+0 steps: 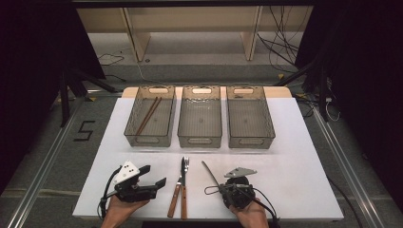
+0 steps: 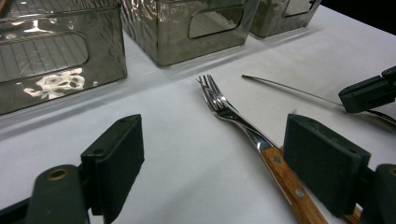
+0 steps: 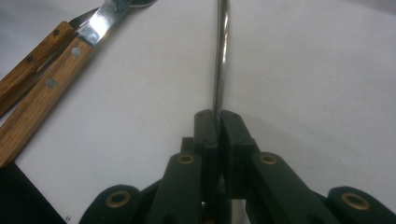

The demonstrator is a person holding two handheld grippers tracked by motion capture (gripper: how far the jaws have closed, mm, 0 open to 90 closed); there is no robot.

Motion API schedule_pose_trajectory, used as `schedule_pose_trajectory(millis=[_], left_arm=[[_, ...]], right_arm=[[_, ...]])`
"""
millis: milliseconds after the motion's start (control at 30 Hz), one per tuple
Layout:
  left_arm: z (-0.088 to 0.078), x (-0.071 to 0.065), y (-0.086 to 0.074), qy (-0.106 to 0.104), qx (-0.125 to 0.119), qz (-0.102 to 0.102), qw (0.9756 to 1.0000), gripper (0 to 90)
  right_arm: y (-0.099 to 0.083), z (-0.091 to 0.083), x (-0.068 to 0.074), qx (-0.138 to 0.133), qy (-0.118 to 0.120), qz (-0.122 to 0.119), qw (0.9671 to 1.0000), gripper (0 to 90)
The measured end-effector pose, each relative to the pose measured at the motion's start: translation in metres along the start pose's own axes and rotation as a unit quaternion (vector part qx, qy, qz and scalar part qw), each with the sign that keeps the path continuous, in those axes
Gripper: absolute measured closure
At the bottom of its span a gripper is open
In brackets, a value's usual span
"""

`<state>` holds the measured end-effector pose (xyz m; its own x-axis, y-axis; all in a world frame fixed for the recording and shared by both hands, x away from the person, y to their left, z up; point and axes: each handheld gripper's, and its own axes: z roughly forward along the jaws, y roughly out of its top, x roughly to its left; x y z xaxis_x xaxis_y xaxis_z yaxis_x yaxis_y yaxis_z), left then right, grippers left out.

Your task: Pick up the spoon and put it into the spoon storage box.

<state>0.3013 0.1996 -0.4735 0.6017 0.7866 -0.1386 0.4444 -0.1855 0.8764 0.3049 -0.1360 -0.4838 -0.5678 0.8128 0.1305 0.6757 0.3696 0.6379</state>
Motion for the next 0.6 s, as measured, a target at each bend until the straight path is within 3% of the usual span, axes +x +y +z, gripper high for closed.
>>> schedule_pose_trajectory(millis=[200,467,600], left_arm=[[0.0001,0.0002,-0.0001,-0.001,0.001,-0.001,1.0000,20.2],[-0.0003,0.0001,0.0000,-0.001,0.000,0.000,1.0000,20.4],[-0.0004,0.0003,0.0000,-0.002,0.000,-0.002,1.0000,20.5]], right_arm=[[0.0026,-0.0009,-0.0005,0.002,-0.006,-0.005,1.0000,86.5],[0.0049,0.0020,0.0041,0.006,-0.025,-0.034,0.9991,86.3],[0.0060,-0.0004,0.0061,0.003,-0.045,-0.045,0.9980,88.0]])
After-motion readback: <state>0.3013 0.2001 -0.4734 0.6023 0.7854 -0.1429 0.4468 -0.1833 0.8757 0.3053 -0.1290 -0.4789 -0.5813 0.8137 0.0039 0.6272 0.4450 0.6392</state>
